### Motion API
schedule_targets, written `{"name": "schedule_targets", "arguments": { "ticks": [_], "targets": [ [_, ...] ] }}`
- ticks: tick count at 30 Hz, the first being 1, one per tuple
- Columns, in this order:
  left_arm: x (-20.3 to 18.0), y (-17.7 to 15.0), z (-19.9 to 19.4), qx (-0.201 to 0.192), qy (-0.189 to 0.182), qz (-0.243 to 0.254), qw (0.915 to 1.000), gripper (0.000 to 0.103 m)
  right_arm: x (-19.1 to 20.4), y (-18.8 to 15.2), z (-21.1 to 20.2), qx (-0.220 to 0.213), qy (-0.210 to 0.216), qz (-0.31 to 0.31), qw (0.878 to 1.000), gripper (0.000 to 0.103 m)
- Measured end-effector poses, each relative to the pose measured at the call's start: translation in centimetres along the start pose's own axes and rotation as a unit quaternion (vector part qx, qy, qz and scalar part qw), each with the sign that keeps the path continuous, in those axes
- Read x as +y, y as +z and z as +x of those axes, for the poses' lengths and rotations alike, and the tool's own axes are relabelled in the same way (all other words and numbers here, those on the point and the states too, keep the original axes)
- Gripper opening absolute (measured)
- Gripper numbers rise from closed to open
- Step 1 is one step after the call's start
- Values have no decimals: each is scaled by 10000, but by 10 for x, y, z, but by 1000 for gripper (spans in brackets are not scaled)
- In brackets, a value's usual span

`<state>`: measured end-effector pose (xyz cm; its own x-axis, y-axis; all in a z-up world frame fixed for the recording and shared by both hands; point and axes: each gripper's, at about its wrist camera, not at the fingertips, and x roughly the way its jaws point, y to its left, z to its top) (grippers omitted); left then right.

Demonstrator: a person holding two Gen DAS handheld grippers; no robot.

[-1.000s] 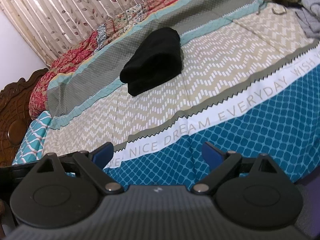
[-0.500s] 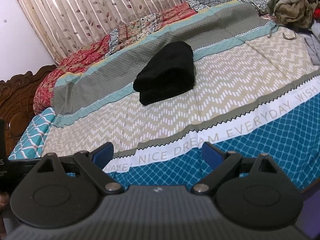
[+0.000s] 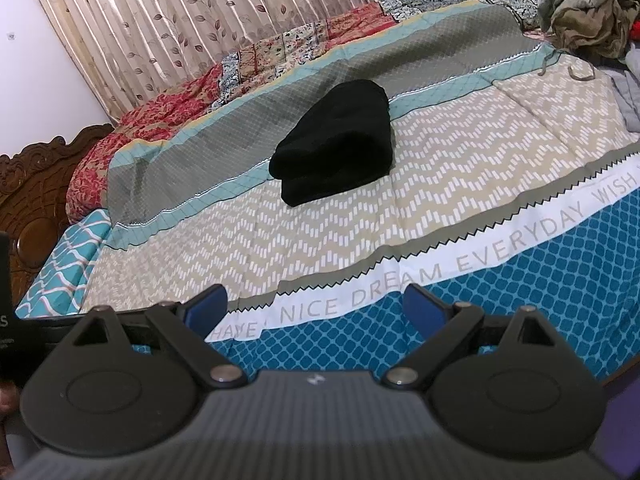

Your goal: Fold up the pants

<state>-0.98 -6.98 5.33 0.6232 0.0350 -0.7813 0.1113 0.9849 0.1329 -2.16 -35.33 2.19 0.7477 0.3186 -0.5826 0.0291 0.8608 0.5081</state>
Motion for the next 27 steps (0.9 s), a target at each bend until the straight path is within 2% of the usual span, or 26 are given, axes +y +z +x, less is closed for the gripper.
{"name": "schedule_targets", "arguments": {
  "ticks": [18, 27],
  "targets": [
    [3, -5, 11, 335, -108, -181, 9992, 103, 0, -3, 2, 108, -26, 83, 9999, 96],
    [3, -7, 12, 362, -136, -183, 9991, 103, -2, -3, 4, 158, -33, 98, 9998, 96]
  ]
}}
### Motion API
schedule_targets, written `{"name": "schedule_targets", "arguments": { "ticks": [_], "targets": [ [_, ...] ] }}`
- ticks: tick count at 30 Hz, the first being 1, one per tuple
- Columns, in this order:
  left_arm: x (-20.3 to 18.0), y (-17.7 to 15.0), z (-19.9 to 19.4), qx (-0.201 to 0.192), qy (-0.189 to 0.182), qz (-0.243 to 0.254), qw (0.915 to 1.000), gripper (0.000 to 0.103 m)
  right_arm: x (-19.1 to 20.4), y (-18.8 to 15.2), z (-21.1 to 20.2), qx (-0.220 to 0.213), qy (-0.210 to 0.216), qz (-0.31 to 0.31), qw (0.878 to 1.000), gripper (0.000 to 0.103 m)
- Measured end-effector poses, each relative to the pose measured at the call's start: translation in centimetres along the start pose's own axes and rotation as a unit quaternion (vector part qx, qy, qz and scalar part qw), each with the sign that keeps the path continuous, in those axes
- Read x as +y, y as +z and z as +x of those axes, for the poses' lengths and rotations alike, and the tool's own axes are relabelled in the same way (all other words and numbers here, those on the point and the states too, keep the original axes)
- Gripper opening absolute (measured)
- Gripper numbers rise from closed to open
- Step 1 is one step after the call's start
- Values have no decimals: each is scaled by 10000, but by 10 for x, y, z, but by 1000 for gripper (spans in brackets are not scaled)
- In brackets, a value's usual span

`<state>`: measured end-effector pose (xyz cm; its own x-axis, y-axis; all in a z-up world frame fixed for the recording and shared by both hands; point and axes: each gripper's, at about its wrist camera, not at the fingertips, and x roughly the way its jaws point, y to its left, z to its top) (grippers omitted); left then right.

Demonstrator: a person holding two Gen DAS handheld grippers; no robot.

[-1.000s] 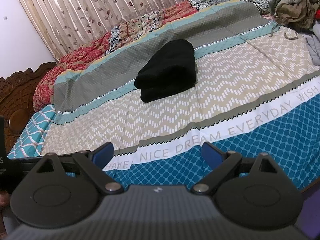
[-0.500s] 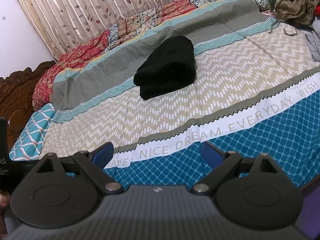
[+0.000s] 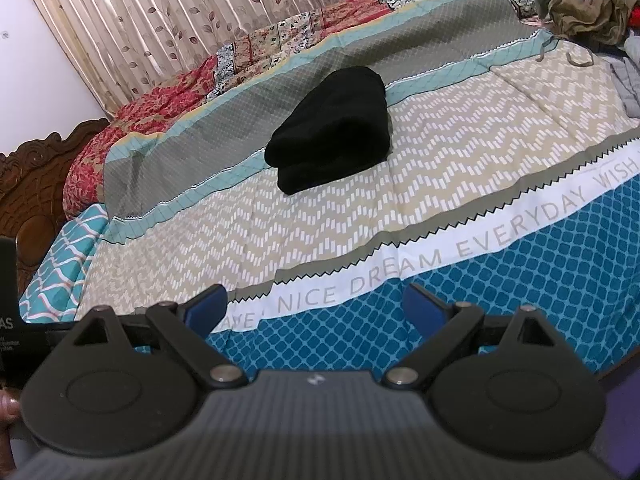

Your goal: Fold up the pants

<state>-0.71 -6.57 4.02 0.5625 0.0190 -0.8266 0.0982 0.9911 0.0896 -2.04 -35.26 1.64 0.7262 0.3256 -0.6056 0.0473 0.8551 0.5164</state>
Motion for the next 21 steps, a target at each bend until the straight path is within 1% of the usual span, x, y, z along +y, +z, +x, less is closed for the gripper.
{"name": "schedule_targets", "arguments": {
  "ticks": [12, 18, 21],
  "targets": [
    [-1, -1, -1, -19, -11, 17, 10000, 103, -1, 0, 0, -4, -8, 8, 10000, 96],
    [0, 0, -6, -229, 36, 41, 9997, 103, 2, 1, -4, -189, -55, -50, 9998, 96],
    [0, 0, -9, -321, 53, 47, 9995, 103, 1, 1, -4, -207, -64, -52, 9998, 96]
  ]
}}
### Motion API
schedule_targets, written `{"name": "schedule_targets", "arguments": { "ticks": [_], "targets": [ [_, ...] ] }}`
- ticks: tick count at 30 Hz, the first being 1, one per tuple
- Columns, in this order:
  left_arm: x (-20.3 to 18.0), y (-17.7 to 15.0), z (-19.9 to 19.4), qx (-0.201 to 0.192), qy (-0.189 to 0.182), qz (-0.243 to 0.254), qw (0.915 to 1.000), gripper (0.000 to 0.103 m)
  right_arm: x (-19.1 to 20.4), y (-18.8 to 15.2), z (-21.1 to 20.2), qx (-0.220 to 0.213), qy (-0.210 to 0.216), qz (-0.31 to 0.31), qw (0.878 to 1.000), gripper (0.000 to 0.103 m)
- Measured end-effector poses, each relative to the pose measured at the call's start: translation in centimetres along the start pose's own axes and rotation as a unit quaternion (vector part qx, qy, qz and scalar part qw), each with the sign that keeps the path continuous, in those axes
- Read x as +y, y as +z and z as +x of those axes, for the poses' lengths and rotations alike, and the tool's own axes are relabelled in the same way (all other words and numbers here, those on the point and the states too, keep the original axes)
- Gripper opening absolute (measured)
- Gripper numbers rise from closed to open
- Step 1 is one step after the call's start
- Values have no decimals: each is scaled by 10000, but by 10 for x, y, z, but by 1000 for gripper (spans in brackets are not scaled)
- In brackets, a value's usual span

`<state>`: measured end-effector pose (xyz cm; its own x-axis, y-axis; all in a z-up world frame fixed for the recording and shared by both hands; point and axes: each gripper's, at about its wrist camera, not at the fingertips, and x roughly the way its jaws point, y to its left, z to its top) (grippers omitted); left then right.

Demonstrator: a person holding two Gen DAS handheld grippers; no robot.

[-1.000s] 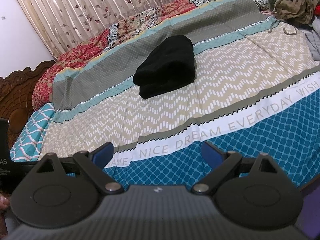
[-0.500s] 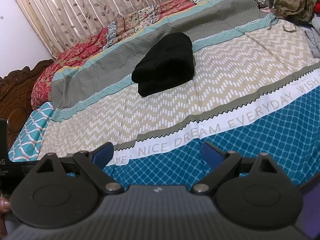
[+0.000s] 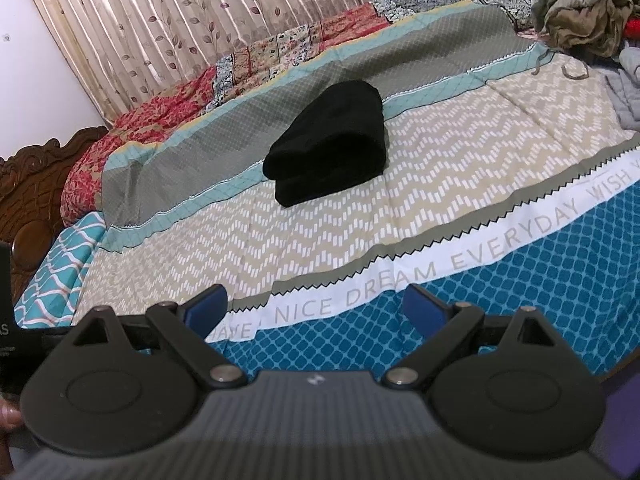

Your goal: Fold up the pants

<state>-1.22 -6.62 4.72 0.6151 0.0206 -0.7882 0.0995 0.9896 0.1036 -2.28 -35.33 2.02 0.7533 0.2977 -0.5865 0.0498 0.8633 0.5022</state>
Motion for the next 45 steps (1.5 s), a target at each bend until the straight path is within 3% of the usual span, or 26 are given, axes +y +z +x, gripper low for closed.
{"name": "schedule_targets", "arguments": {
  "ticks": [18, 45],
  "targets": [
    [-1, -2, 1, 27, 47, 21, 10000, 103, 1, -1, 0, 19, -17, 6, 10000, 96],
    [-3, 1, 2, -59, 448, 291, 9986, 103, -7, 3, -1, -59, -128, 101, 9998, 96]
  ]
}}
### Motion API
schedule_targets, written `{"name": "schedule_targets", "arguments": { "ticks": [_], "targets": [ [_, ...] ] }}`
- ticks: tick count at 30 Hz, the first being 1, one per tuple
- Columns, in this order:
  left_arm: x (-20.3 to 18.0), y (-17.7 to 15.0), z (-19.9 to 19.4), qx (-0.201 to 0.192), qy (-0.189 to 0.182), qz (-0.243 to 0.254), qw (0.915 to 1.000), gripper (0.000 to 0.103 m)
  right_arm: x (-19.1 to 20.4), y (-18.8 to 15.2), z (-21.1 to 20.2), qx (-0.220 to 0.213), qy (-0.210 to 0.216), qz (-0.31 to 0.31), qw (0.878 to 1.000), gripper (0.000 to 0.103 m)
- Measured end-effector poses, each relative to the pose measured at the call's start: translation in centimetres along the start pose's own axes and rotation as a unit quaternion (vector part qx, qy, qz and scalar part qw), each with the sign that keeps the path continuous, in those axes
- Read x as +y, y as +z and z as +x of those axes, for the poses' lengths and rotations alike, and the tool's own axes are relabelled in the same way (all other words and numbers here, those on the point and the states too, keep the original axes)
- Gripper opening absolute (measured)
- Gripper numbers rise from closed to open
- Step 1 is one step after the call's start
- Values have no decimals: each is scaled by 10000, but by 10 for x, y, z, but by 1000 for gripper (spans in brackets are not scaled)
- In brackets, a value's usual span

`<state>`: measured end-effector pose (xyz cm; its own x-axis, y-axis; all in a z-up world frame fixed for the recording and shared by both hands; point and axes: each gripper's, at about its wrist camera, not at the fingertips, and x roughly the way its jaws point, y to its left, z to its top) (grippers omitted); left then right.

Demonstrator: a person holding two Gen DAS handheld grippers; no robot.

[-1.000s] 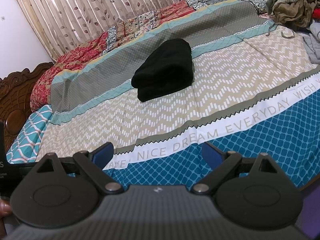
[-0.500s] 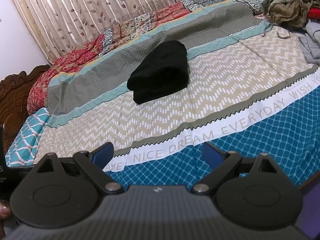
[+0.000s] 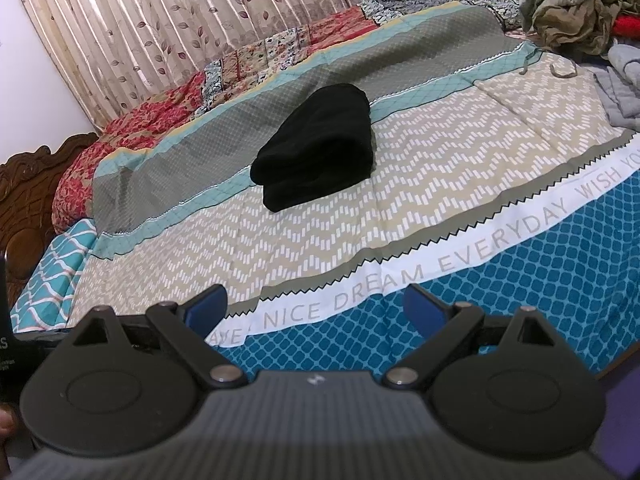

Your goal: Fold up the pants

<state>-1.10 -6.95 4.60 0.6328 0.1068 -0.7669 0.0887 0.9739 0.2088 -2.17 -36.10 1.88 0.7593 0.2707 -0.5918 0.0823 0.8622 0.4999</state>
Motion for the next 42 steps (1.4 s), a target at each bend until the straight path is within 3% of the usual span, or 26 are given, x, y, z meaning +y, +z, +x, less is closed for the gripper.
{"name": "schedule_targets", "arguments": {
  "ticks": [13, 42],
  "targets": [
    [0, 1, -1, -92, 109, 27, 9999, 103, -2, 0, 0, -8, -17, 68, 10000, 96],
    [-4, -4, 5, 172, -79, 12, 9998, 103, -4, -1, -1, -18, -49, 172, 9998, 96]
  ]
}}
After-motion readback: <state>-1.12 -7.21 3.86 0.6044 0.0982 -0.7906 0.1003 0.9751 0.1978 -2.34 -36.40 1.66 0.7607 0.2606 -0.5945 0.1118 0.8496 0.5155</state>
